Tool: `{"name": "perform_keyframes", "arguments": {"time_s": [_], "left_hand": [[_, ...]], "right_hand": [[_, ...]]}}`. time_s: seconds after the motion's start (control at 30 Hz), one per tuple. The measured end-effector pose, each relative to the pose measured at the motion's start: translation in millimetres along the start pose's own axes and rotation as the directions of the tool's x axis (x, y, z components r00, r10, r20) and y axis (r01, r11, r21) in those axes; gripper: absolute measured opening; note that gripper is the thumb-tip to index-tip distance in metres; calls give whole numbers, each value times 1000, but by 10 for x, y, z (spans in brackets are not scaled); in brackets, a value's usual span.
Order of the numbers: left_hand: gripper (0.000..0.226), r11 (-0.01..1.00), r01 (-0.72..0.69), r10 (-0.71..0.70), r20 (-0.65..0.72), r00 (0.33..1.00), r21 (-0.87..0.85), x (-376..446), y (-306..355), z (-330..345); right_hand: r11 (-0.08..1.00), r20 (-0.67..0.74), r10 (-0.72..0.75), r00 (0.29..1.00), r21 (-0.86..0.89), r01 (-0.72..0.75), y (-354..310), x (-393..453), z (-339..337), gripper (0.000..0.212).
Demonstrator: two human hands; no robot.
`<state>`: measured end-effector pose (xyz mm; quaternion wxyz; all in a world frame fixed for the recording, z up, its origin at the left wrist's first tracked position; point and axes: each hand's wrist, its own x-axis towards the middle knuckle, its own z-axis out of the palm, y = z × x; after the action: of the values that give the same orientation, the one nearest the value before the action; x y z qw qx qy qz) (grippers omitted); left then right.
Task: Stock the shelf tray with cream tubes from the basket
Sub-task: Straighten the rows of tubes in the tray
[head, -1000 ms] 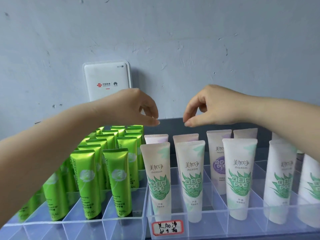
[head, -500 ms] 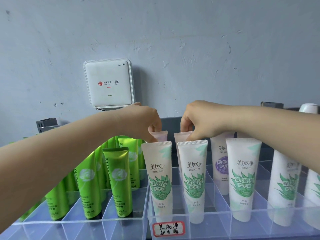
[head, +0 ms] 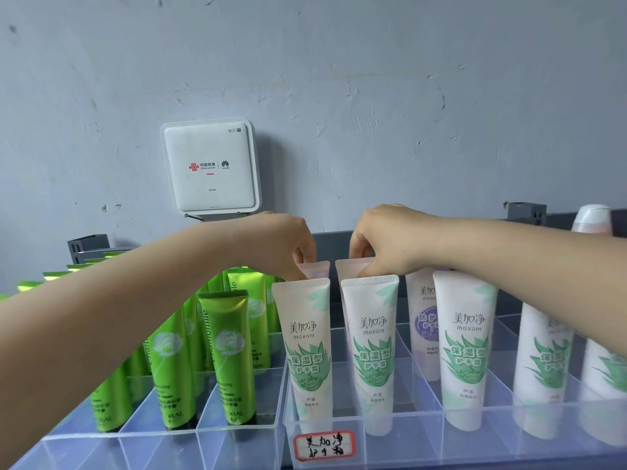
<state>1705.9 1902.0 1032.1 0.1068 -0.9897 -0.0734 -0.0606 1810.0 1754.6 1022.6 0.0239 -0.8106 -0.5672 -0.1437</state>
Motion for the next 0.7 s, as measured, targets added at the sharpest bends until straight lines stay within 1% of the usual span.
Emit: {"name": "perform_keyframes", "arguments": {"time_s": [0.07,0.17,0.23,0.3,0.37,0.43,0.5,0.57,0.63,0.7], "left_hand": [[21,1000,2,-2,6,1000,-4,-21,10,-9],[23,998,20,-20,5,1000,-56,-59,16,-71],[18,989,39,-49,-66,997,-140,-80,20,-159],[13,980,25,-61,-178,982,-200,-98,64,-255],[6,974,-19,-50,-295,954,-225,-140,183,-330],[3,963,-90,-5,-353,936,-252,-171,400,-377],[7,954,-144,48,-340,939,-263,-176,669,-375],[19,956,-184,109,-306,946,-229,-132,924,-350],[24,957,-201,144,-263,954,-207,-63,1134,-315],[26,960,-191,144,-224,964,-204,-5,1275,-272]], "right_hand": [[1000,15,6,1000,17,-7,4,-12,-32,28],[994,13,35,999,101,-36,57,-85,-152,29],[989,-31,47,998,141,-42,156,-190,-265,29],[986,-75,56,996,160,-43,285,-350,-370,26],[985,-92,70,993,165,-54,412,-530,-445,23],[984,-84,75,994,171,-60,537,-735,-483,21],[986,-60,56,997,157,-46,648,-936,-485,21],[991,-27,38,999,131,-34,748,-1104,-459,23],[996,7,21,1000,90,-21,844,-1239,-419,25],[999,26,2,1000,44,-3,912,-1314,-368,27]]}}
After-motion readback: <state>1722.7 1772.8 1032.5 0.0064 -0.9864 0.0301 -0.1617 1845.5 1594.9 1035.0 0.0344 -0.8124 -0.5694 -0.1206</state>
